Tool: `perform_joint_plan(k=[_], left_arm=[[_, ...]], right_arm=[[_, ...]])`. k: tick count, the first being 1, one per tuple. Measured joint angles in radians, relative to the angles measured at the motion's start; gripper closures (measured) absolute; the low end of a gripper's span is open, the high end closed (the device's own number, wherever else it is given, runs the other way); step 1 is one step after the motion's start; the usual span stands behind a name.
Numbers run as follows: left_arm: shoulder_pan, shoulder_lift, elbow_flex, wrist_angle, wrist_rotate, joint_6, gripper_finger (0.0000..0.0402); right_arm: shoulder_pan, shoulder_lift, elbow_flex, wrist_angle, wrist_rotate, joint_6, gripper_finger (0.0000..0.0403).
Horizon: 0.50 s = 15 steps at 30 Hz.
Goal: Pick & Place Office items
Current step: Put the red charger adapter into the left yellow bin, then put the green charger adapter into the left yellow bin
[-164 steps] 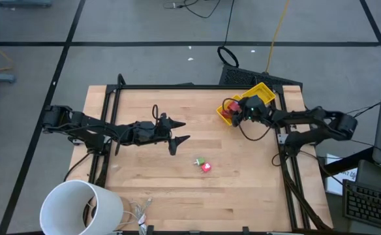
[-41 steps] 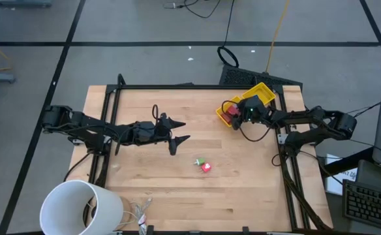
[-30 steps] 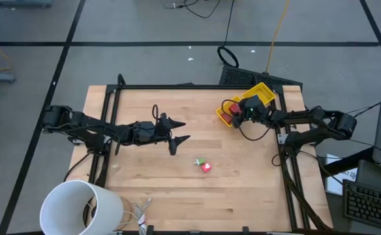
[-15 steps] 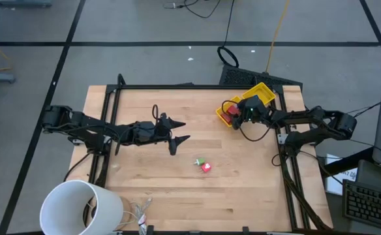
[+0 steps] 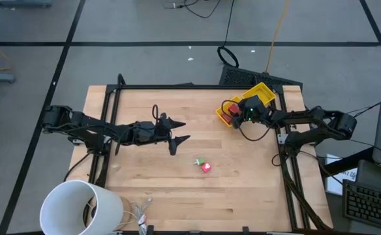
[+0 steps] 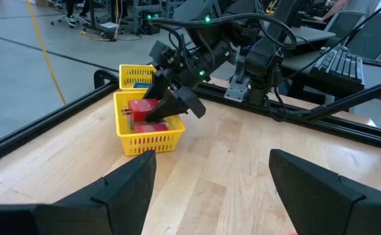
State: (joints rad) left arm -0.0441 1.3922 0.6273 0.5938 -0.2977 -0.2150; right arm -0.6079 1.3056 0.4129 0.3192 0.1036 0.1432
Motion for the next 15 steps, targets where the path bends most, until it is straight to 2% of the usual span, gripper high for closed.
perform_joint_plan(k=[9,15], left_arm=[[0.0,0.0,0.0,0.0,0.0,0.0,0.0105],[0.0,0.0,0.0,0.0,0.0,0.001,0.0105]], right_arm=[[0.0,0.0,0.0,0.011,0.0,0.001,0.0113],[0.001,-0.021,0.0,0.023,-0.003,0.002,0.0093]])
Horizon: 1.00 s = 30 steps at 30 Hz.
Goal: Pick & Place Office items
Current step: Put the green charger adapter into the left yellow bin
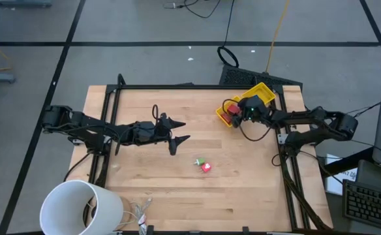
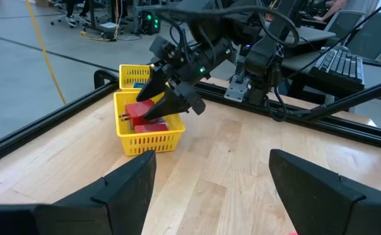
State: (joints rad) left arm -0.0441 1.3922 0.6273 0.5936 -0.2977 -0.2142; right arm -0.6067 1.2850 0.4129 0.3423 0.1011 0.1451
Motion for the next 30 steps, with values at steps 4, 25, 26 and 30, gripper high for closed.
perform_joint_plan(k=[4,25,26,30], left_arm=[[0.0,0.0,0.0,0.0,0.0,0.0,0.0105],[-0.11,0.105,0.012,-0.047,0.141,0.003,0.0105],[-0.119,0.125,0.023,-0.047,0.141,0.01,0.0105],[-0.144,0.215,0.11,-0.118,0.14,0.028,0.0105]], right_arm=[[0.001,-0.059,0.0,-0.002,-0.03,0.023,0.0095],[0.171,-0.37,0.0,0.048,-0.494,0.0,0.0115],[0.174,-0.372,0.0,0.053,-0.494,0.0,0.0115],[0.177,-0.373,0.0,0.105,-0.492,-0.008,0.0116]])
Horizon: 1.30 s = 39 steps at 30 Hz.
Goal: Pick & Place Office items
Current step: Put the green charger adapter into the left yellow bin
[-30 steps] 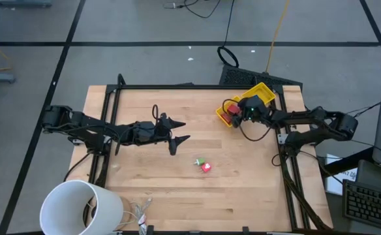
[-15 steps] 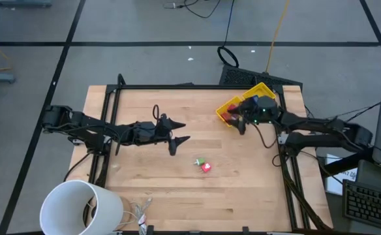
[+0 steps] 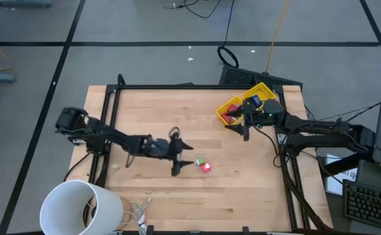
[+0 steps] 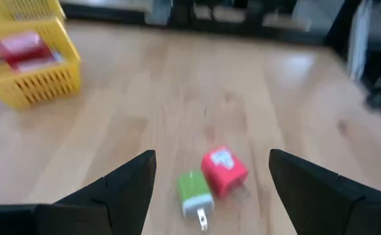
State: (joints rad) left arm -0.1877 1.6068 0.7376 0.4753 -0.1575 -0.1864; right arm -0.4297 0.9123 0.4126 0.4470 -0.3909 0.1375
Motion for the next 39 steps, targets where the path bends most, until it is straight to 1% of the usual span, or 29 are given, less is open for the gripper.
perform_joint_plan(k=[3,6,9,12,15,19,29,31,33,39], left_arm=[[-0.003,0.077,0.098,-0.148,-0.002,0.001,0.0105],[0.0,0.16,0.189,-0.264,-0.037,0.001,0.0105],[0.013,0.235,0.256,-0.301,-0.049,0.0,0.0105],[0.027,0.291,0.297,-0.299,-0.02,-0.007,0.0105],[0.037,0.327,0.321,-0.323,0.007,-0.033,0.0105],[0.043,0.352,0.325,-0.347,0.009,-0.07,0.0105],[0.043,0.354,0.325,-0.384,-0.028,-0.07,0.0107],[0.043,0.354,0.325,-0.397,-0.027,-0.059,0.0116],[0.043,0.354,0.325,-0.402,-0.026,-0.045,0.0134],[0.041,0.354,0.325,-0.399,-0.026,-0.025,0.0217]], right_arm=[[0.0,0.0,0.0,0.051,0.001,0.0,0.0117],[0.0,0.0,0.0,0.104,0.001,0.0,0.0117],[0.0,0.0,0.0,0.14,0.0,-0.001,0.0118],[0.0,0.0,0.0,0.166,0.0,-0.001,0.0119],[0.0,0.0,0.0,0.181,0.0,-0.015,0.0119],[0.0,0.0,0.0,0.197,0.0,-0.03,0.012],[0.0,0.0,0.0,0.238,0.0,-0.03,0.012],[0.0,0.0,0.0,0.238,0.0,-0.03,0.012],[0.0,0.0,0.0,0.238,0.0,-0.03,0.012],[0.0,0.0,0.0,0.238,0.0,-0.03,0.012]])
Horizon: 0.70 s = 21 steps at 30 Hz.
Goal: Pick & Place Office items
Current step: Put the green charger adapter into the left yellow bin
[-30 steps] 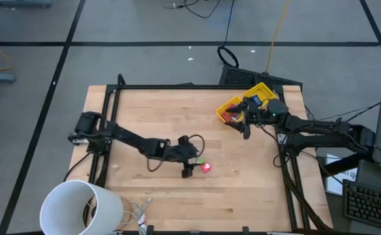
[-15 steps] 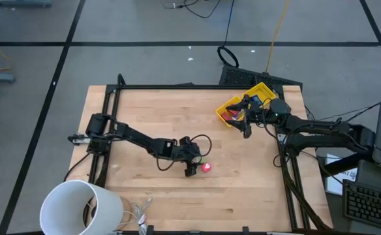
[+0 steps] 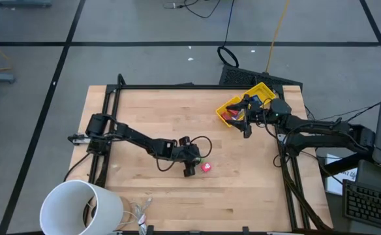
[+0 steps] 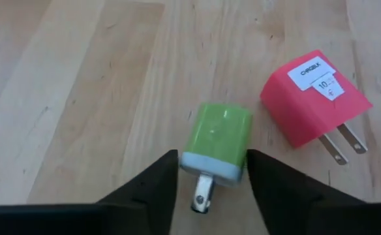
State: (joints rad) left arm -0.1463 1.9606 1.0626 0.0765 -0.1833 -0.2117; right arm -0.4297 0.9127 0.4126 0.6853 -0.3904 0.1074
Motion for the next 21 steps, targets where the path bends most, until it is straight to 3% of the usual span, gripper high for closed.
perform_joint_plan(k=[5,12,17,21], left_arm=[[0.0,0.0,0.0,0.004,0.0,0.056,0.0275],[0.0,-0.064,0.0,-0.014,-0.05,0.08,0.0276],[-0.008,-0.167,0.0,-0.045,-0.088,0.05,0.0274],[-0.016,-0.25,0.0,-0.052,-0.085,-0.052,0.0274]], right_arm=[[0.0,0.0,0.0,0.0,0.0,0.0,0.012],[0.001,0.0,0.0,-0.019,-0.006,-0.048,0.0121],[0.065,0.021,0.0,-0.081,-0.03,-0.233,0.0122],[0.193,0.097,0.0,-0.073,0.004,-0.452,0.0122]])
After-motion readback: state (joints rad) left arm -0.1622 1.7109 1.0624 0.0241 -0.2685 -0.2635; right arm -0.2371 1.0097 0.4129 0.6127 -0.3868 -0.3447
